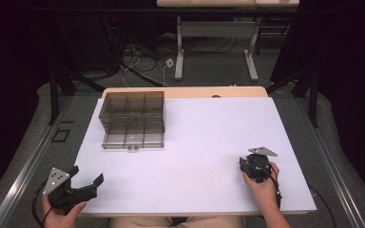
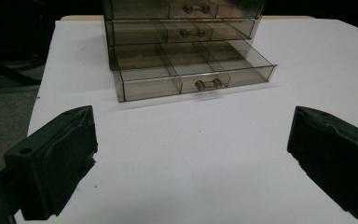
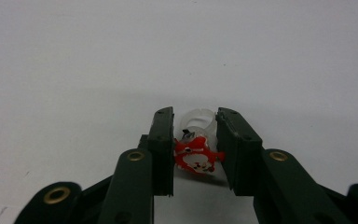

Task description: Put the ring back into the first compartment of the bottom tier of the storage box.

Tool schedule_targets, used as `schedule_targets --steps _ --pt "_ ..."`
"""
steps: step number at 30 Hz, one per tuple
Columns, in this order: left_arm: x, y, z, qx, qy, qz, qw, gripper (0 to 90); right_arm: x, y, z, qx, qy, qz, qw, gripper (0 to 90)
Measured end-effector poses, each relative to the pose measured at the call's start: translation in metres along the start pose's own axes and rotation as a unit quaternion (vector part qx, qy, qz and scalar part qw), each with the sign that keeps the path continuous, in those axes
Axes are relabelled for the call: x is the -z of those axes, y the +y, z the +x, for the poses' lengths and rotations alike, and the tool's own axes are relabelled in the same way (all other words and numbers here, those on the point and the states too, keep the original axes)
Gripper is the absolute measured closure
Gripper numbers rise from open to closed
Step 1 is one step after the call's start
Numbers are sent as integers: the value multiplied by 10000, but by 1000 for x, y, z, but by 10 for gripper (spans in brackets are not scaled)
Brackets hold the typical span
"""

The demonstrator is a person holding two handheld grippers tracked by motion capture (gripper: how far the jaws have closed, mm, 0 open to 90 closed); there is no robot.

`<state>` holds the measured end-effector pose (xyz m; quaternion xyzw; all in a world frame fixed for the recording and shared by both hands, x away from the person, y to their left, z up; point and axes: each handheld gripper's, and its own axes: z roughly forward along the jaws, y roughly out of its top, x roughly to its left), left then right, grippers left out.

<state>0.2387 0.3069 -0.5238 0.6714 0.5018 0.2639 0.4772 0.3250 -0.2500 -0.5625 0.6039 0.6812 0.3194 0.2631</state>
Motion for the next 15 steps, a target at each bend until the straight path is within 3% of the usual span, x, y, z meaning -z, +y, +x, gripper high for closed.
schedule_targets --steps 15 --pt "0 0 0 14 -4 8 10000 21 3 0 1 40 70 -106 9999 682"
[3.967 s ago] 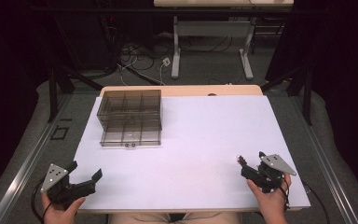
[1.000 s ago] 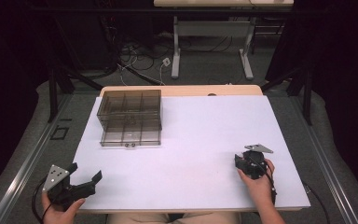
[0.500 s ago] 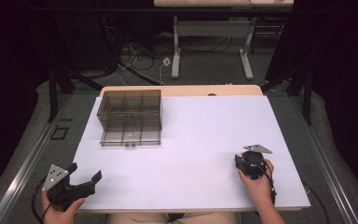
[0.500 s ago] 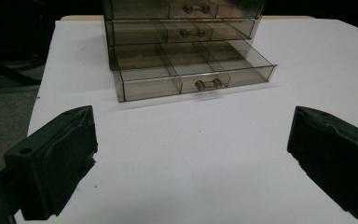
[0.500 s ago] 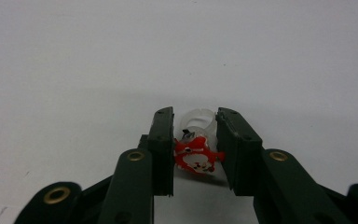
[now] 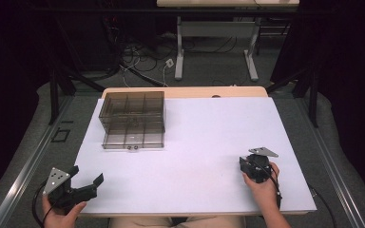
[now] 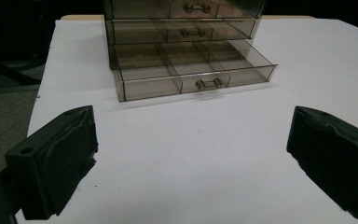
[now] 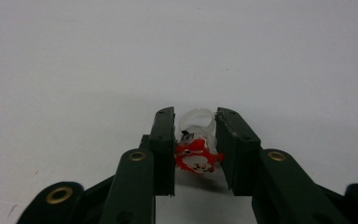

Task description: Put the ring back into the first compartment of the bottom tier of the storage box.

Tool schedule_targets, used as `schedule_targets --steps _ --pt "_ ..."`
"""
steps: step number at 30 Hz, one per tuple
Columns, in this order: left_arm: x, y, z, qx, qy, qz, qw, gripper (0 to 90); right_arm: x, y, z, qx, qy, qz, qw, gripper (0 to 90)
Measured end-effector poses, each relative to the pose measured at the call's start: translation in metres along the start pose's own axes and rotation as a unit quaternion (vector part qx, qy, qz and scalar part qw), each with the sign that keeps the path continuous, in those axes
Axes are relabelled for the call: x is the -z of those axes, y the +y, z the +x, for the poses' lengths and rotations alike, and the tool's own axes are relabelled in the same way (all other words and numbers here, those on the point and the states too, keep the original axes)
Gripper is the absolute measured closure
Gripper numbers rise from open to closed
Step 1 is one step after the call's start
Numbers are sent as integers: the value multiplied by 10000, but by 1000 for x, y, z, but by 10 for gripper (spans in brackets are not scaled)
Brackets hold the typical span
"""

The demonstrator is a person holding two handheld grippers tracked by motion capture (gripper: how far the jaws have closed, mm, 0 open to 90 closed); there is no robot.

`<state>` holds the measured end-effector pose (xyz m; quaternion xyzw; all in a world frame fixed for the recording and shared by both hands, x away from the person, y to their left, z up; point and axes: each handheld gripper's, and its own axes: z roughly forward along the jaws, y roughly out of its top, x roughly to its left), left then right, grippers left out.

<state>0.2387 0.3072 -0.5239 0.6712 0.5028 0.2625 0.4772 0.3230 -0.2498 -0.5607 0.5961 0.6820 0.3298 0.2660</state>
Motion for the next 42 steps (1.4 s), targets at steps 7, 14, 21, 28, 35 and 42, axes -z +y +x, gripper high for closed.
schedule_targets --steps 7,14,21,28,35,42 --pt "0 0 0 11 -6 -2 10000 21 3 1 3 34 48 -68 10000 682" --pt "0 0 0 30 -7 -18 10000 27 7 2 7 126 106 -172 9997 682" --pt "1 0 0 21 -10 -18 10000 28 12 5 13 176 227 -287 9992 682" --pt "1 0 0 39 -10 -15 10000 28 19 8 23 285 355 -382 9982 681" --pt "0 0 -1 6 2 12 10000 28 24 12 37 489 508 -451 9965 682" --pt "0 0 -1 -8 34 18 10000 28 28 19 52 571 754 -463 9944 681"
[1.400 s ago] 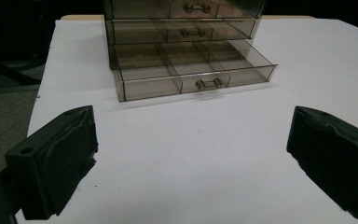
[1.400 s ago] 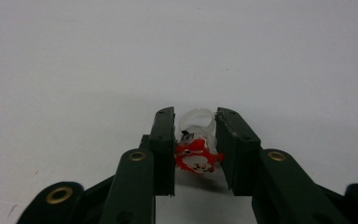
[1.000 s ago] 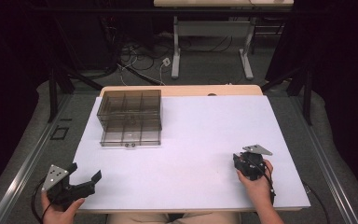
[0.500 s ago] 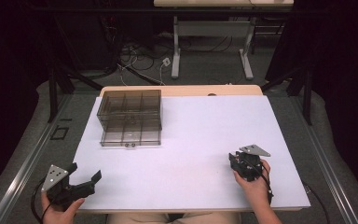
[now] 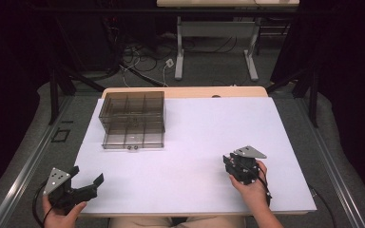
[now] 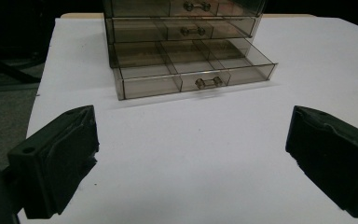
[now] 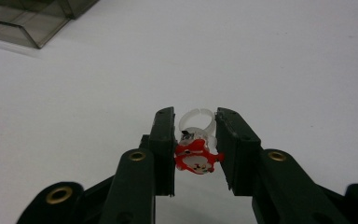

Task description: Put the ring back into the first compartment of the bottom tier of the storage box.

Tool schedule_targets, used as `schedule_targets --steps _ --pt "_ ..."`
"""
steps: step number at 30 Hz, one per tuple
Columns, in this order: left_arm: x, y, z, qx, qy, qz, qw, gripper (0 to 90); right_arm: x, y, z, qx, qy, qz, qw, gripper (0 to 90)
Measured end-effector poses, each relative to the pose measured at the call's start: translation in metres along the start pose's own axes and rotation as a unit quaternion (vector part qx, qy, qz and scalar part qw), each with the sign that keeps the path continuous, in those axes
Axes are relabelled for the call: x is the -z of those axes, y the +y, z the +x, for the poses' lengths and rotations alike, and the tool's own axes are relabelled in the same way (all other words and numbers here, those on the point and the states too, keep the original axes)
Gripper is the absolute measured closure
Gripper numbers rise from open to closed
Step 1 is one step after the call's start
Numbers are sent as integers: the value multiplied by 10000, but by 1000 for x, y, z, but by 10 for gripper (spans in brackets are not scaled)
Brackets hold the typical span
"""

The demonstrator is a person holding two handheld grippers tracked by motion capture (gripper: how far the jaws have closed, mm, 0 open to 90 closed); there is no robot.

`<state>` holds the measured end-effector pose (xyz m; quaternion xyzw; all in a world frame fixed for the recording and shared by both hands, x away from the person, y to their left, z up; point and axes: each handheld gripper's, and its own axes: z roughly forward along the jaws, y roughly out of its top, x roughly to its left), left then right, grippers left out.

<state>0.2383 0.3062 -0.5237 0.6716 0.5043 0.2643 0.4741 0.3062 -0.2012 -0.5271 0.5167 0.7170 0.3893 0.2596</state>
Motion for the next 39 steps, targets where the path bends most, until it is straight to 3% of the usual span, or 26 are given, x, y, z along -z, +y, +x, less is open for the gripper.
schedule_targets --steps 13,29,39 --pt "1 0 0 -18 17 -10 10000 28 -6 19 25 66 424 0 9991 681" --pt "1 -1 1 -47 37 -11 10000 31 -16 48 64 383 896 107 9952 682" --pt "1 0 2 -9 30 -21 10000 32 -24 66 84 491 1052 74 9932 681"
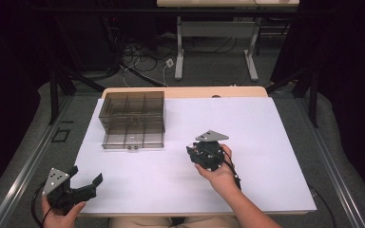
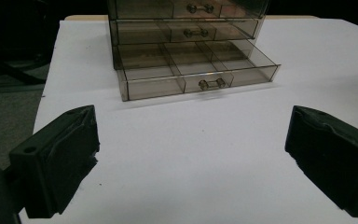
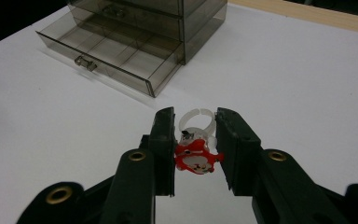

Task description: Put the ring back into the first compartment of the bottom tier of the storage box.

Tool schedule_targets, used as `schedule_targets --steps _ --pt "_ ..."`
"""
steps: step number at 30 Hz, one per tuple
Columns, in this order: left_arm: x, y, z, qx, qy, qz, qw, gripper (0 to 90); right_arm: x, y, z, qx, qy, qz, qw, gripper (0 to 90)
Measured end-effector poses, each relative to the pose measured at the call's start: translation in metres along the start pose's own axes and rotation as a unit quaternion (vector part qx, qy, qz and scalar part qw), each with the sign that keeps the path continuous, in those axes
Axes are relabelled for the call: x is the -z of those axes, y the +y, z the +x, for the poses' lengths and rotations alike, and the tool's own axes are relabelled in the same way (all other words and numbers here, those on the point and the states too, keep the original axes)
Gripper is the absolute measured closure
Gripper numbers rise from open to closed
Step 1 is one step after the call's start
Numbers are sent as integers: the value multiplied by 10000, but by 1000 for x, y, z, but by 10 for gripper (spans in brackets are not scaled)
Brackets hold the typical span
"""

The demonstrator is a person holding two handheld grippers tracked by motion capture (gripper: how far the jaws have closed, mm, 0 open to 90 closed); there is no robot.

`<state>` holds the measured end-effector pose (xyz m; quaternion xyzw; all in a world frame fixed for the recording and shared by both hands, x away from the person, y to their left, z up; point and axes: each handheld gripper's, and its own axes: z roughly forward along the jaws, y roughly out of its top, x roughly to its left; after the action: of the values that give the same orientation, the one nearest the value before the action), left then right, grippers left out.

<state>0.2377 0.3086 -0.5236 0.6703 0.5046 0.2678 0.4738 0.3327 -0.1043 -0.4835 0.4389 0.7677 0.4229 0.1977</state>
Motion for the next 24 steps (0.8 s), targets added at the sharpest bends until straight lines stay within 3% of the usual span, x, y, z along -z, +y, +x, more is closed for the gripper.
schedule_targets --steps 24 --pt "-1 1 1 45 -34 -29 10000 33 -21 39 32 200 284 79 9994 681"
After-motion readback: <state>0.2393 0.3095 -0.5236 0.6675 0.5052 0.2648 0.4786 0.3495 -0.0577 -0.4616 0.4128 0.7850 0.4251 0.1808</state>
